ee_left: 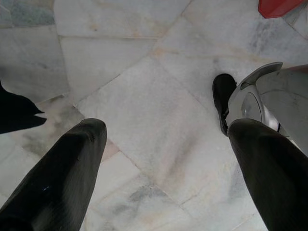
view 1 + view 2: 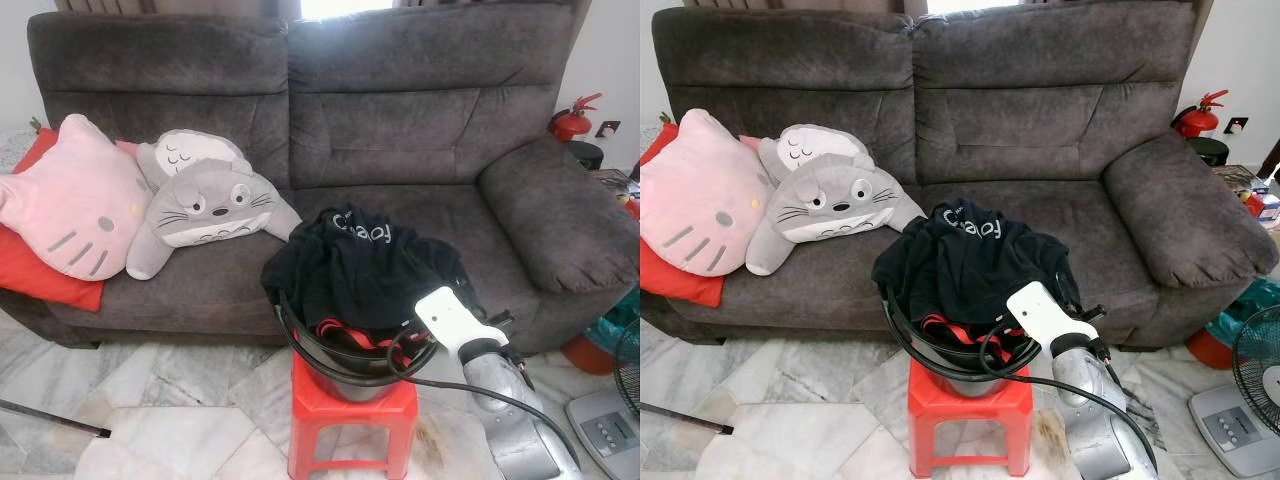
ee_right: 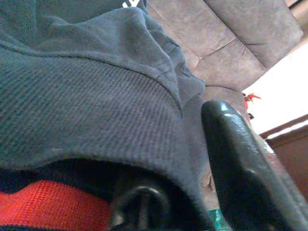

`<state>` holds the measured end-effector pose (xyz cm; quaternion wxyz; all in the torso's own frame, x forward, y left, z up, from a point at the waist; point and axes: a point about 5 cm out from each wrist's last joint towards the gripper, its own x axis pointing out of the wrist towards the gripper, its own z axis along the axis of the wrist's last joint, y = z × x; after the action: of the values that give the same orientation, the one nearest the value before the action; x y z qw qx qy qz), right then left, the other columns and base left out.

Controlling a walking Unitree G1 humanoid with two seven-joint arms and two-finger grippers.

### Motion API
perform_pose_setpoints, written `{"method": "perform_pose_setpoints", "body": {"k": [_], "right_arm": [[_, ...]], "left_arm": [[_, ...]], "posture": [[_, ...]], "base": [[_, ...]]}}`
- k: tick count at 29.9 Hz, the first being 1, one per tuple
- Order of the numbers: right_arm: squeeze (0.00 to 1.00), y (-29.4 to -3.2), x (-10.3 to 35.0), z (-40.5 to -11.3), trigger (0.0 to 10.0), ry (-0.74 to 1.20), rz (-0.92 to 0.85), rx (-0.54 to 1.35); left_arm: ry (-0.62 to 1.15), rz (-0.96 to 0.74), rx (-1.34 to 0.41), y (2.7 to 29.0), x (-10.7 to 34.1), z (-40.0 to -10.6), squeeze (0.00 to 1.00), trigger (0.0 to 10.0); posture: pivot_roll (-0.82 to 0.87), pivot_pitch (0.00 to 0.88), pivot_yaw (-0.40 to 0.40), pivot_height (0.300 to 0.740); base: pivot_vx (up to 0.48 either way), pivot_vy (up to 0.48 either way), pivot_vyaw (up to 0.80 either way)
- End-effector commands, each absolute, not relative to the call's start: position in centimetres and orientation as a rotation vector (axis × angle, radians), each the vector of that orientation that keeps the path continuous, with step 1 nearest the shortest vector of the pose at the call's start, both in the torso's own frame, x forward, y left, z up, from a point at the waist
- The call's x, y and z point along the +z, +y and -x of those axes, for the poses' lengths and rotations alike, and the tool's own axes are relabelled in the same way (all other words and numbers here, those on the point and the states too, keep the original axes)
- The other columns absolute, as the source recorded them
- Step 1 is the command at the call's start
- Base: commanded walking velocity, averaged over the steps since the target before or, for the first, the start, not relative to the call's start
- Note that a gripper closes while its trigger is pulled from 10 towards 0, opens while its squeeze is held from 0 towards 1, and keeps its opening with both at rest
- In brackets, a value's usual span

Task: Hang hanger

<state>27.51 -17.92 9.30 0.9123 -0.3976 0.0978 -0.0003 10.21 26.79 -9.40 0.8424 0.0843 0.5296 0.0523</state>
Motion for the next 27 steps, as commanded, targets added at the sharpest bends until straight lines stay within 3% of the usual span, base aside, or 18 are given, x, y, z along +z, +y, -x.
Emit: {"method": "perform_pose_setpoints", "body": {"k": [1, 27], "right_arm": [[0.0, -17.87, 9.48, -27.77, 0.0, 0.2, 0.801, -0.012], [0.0, -16.93, 9.53, -27.88, 0.0, 0.176, 0.758, 0.003]], "left_arm": [[1.136, -0.184, 0.11, 26.98, -9.43, -9.94, 0.0, 10.0], [1.14, -0.199, 0.111, 27.28, -9.36, -9.82, 0.0, 10.0]], "posture": [[-0.1, 0.0, 0.043, 0.716], [-0.09, 0.0, 0.052, 0.716]], "base": [[0.0, 0.0, 0.0], [0.0, 0.0, 0.0]]}}
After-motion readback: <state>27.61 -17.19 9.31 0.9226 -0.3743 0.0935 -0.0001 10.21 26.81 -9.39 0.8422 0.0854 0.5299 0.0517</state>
